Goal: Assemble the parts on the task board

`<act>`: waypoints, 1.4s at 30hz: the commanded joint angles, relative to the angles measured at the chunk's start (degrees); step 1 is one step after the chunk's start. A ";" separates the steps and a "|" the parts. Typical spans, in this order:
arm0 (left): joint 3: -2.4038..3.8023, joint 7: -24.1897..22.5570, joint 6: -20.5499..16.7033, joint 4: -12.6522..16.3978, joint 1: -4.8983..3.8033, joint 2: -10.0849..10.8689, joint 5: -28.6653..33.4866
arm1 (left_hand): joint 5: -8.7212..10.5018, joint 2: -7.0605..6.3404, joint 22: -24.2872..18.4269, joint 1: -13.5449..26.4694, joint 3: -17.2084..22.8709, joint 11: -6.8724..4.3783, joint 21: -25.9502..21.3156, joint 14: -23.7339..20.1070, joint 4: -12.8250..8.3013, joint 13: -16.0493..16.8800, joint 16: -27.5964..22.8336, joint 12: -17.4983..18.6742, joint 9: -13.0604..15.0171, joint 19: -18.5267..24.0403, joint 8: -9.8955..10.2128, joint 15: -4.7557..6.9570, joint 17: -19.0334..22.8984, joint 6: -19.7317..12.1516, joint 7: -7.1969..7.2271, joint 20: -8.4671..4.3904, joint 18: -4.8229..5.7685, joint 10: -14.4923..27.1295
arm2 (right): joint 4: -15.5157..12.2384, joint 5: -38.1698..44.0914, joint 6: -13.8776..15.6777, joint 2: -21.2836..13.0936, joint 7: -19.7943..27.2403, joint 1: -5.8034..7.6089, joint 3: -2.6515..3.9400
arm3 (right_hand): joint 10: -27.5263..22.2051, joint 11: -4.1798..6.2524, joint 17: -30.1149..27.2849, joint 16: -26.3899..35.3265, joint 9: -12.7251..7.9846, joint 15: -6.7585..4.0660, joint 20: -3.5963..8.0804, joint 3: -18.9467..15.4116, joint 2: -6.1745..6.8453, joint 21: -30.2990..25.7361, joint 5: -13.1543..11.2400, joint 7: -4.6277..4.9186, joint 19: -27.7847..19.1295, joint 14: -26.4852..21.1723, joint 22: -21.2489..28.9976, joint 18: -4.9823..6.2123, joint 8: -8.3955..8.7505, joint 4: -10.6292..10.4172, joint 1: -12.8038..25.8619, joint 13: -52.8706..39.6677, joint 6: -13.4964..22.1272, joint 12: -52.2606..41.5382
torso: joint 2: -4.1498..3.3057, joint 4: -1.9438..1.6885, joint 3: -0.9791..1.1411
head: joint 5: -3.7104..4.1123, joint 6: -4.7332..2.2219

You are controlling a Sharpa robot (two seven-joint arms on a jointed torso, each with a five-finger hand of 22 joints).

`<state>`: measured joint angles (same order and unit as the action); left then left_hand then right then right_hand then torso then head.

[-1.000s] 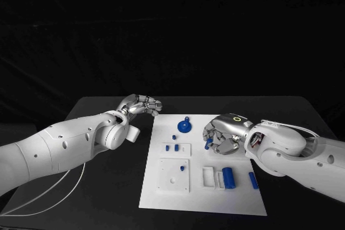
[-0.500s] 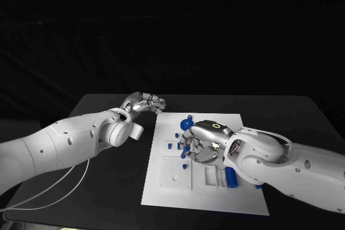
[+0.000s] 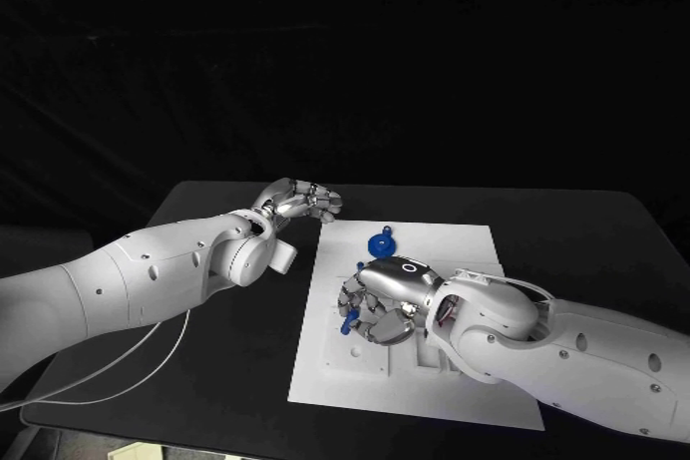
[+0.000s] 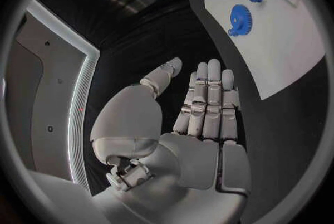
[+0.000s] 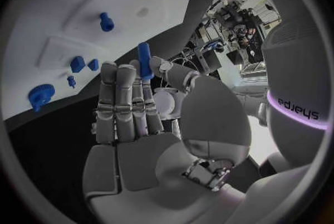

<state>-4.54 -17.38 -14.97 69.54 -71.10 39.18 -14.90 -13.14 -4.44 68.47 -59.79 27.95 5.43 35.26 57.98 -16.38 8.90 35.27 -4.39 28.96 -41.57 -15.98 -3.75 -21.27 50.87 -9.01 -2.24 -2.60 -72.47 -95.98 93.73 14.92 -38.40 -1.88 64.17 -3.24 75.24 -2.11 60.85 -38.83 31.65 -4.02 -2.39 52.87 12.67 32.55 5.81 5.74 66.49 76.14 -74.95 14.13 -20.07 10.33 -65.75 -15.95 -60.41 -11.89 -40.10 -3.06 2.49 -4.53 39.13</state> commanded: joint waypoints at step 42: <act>0.03 -0.02 0.99 -0.29 -0.02 0.23 0.33 | -0.16 0.55 0.14 0.08 -0.23 0.21 -0.29 0.34 0.06 -0.10 -0.38 0.25 -0.07 0.03 -0.29 -0.05 -0.33 -0.36 -0.09 0.35 0.29 -0.01 | 0.45 6.70 -5.33 -0.81 1.85 -1.53 -1.13 | 0.53 0.52 1.14 -0.75 1.82 -0.50 0.47 -2.97 -1.93 2.07 8.85 -0.34 -0.59 0.03 -1.05 0.87 0.31 3.55 2.29 -10.01 -0.75 1.03 | 0.01 0.12 0.09 | -0.17 0.32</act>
<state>-4.53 -17.20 -14.81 69.20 -71.10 39.44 -14.86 -13.14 -4.45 68.55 -59.79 27.95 5.43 35.26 57.98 -16.38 8.86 35.27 -4.39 28.98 -41.57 -15.98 -3.75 -21.55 50.87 -9.01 -2.24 -2.60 -72.47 -95.60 99.90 11.32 -39.13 -0.37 62.79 -4.21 75.09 -1.91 61.90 -39.28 33.43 -4.19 -2.32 49.94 10.85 34.37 14.46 5.38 65.71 76.14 -74.95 14.12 -19.77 13.71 -63.93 -17.74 -60.89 -10.96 -40.08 -2.95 2.59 -4.89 39.72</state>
